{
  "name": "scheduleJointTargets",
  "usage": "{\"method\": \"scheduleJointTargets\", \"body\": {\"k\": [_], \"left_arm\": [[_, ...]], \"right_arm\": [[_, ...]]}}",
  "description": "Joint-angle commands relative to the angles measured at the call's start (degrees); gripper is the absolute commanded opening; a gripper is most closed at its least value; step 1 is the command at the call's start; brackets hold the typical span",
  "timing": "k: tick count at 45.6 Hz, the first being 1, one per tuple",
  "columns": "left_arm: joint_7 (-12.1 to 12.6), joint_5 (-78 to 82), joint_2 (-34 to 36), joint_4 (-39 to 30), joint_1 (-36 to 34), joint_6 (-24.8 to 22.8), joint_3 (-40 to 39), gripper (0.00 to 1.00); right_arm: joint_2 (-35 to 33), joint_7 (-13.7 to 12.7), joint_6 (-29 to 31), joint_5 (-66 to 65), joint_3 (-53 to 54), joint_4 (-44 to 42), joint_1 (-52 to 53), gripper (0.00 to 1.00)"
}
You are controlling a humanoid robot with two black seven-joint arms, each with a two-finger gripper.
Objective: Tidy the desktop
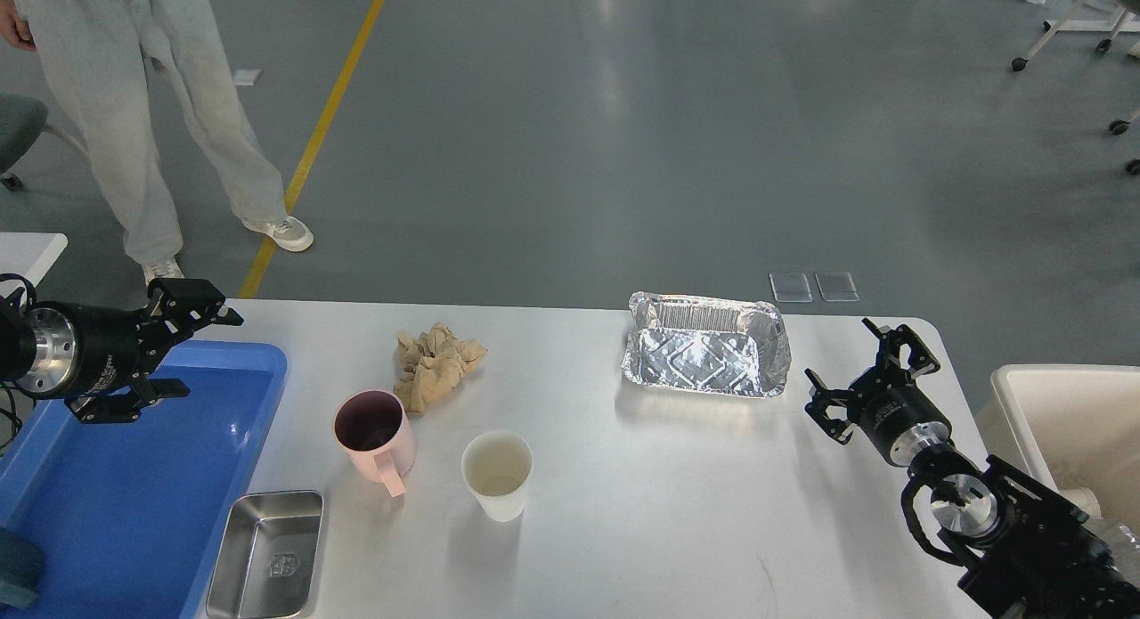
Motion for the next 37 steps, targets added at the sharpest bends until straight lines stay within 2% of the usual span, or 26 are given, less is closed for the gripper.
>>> {"method": "scheduleJointTargets", "body": {"k": [1, 8, 14, 23, 37], "left_arm": [[0.85, 3.10, -1.64, 0.00, -0.83, -0.80, 1.52, 0.99], [3.31, 3.36, -6.03, 0.26, -2.32, 0.16, 5.47, 0.99], [3.31, 4.59, -10.51, 2.72, -5.05, 2.62, 9.86, 0.99], [3.13, 8.81, -15.52, 4.22, -8.12, 3.77, 14.17, 0.98], [2.96, 14.26, -22.55, 4.22, -11.47, 10.88, 24.02, 0.98]], "right_arm": [[0.08, 0.02, 0.00, 0.00, 0.00, 0.00, 0.08, 1.00], [0.08, 0.02, 0.00, 0.00, 0.00, 0.00, 0.08, 1.00], [0.17, 0.02, 0.00, 0.00, 0.00, 0.00, -0.10, 1.00], [0.35, 0.11, 0.00, 0.00, 0.00, 0.00, -0.54, 1.00], [0.26, 0.11, 0.00, 0.00, 0.00, -0.09, -0.54, 1.00]]}}
